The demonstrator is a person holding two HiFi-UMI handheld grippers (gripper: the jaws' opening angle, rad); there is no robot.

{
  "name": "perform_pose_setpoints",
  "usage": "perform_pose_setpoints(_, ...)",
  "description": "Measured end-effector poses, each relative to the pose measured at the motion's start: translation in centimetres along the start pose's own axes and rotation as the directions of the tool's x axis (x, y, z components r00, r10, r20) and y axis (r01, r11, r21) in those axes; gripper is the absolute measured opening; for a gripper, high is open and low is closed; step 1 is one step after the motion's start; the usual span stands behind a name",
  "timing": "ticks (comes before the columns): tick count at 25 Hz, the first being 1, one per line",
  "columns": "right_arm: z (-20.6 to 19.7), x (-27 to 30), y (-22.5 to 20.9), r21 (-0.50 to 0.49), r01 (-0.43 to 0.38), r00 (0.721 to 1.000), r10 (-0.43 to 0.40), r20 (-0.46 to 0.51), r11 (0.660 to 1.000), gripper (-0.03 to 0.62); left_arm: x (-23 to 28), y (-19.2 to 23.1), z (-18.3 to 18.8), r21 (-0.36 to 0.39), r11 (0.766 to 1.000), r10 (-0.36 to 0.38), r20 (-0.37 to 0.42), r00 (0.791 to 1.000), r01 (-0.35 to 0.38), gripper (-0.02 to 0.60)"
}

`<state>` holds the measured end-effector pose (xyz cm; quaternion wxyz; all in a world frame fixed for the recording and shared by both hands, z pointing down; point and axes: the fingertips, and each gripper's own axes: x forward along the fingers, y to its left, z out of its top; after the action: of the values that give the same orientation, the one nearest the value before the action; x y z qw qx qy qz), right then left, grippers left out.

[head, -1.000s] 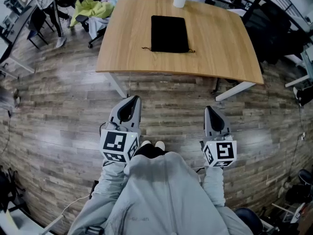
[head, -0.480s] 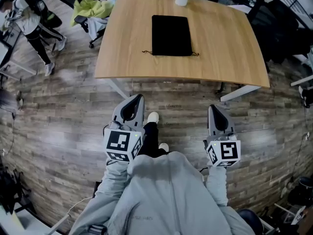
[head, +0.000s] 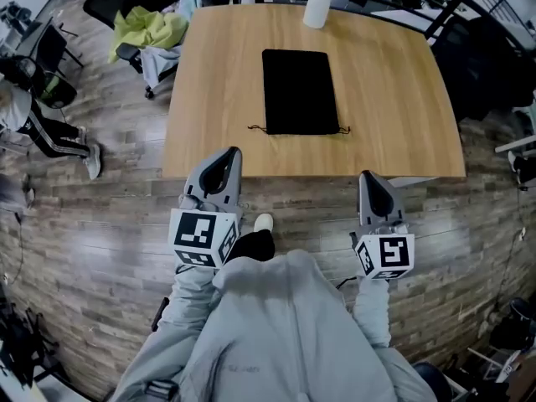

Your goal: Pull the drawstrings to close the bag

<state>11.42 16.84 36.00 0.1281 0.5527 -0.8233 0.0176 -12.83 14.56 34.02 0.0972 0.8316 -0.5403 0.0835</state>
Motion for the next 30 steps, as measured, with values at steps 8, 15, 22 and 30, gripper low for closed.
perform_pose_setpoints(8, 0.3, 3.7, -0.1, 0.000, 0.053, 0.998, -0.053, -0.043, 0.999, 0.023, 4.2, 3.2, 0.2, 0.003, 0.999, -0.052, -0.041, 0.998, 0.052, 0.026)
perform_pose_setpoints(15, -1.3, 4.8, -2.7, 0.020, 0.103, 0.989, -0.100, -0.108, 0.995, 0.023, 7.1, 3.4, -1.2, -0.014, 0.997, -0.079, -0.095, 0.992, 0.078, 0.026)
perform_pose_setpoints(22, -2.2, 8.5, -6.2, 0.023, 0.095, 0.987, -0.091, -0.129, 0.995, 0.023, 11.6, 4.5, -1.2, -0.018, 0.999, -0.050, -0.109, 0.993, 0.048, 0.026)
perform_pose_setpoints(30, -0.7, 15.8, -11.6, 0.016, 0.010, 0.995, -0.008, -0.097, 1.000, 0.023, 18.6, 5.4, 2.0, -0.013, 1.000, 0.013, -0.078, 0.997, -0.014, 0.026)
